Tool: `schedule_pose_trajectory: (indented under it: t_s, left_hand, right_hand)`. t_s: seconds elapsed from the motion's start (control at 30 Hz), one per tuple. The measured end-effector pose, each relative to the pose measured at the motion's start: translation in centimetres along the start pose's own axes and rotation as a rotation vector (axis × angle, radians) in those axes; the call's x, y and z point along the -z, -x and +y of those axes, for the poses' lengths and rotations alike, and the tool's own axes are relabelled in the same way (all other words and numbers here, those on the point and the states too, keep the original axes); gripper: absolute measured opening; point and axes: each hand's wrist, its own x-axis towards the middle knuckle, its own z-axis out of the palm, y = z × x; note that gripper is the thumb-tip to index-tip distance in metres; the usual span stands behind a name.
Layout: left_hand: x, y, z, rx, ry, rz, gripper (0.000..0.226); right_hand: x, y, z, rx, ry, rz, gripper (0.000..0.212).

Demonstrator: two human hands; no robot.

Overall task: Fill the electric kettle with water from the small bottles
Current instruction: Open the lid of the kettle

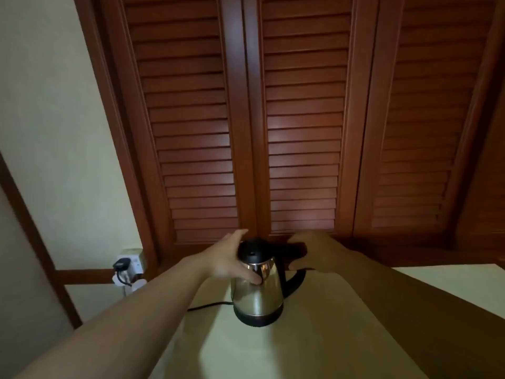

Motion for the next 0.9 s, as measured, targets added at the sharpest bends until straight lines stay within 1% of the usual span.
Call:
schedule_pose_trajectory:
  t_s: [0.1,0.13,0.2,0.27,0.37,0.47,0.6,0.67,0.8,0.9]
  left_hand:
    - [-0.8,-1.0,-1.5,0.008,0.04,0.01,0.145]
    - [-1.0,-1.3,-2.0,0.023,0.087,0.015,0.14]
    - [-1.5,-1.9,-2.8,0.022,0.184,0.082,0.125]
    - [-1.6,-2.0,-3.0,-0.004,0.229,0.136,0.113]
    - [-1.7,-1.9,-3.1,-0.025,0.228,0.158,0.107]
    - [-1.1,-1.6,-2.4,-0.049,0.228,0.209,0.108]
    - [0.7,-0.4,0.1,-0.093,0.199,0.278,0.121]
    - [1.1,0.5,1.4,-0.126,0.184,0.297,0.12]
    - [-0.4,3.0,3.0,-0.17,0.215,0.28,0.116]
    - [-2.6,5.2,3.2,-0.18,0.255,0.249,0.121]
  right_hand:
    - [-1.0,-0.5,0.8,0.02,-0.085,0.034,0.034]
    - [-1.3,-0.5,0.7,0.014,-0.116,0.047,0.03]
    - [-1.6,-0.8,1.0,0.026,-0.168,0.077,0.024]
    - [-1.5,-0.8,0.9,0.034,-0.195,0.088,0.022]
    - [-1.5,-0.8,0.8,0.035,-0.157,0.075,0.017]
    - [-0.9,-0.5,0.8,0.043,-0.16,0.115,0.02]
    - [1.5,0.4,-0.1,0.038,-0.128,0.162,0.023]
    - [2.8,1.7,-1.0,0.017,-0.137,0.164,0.026]
    - [4.0,5.9,-2.8,-0.025,-0.114,0.141,0.021]
    - [3.5,9.4,-3.8,-0.048,-0.127,0.118,0.02]
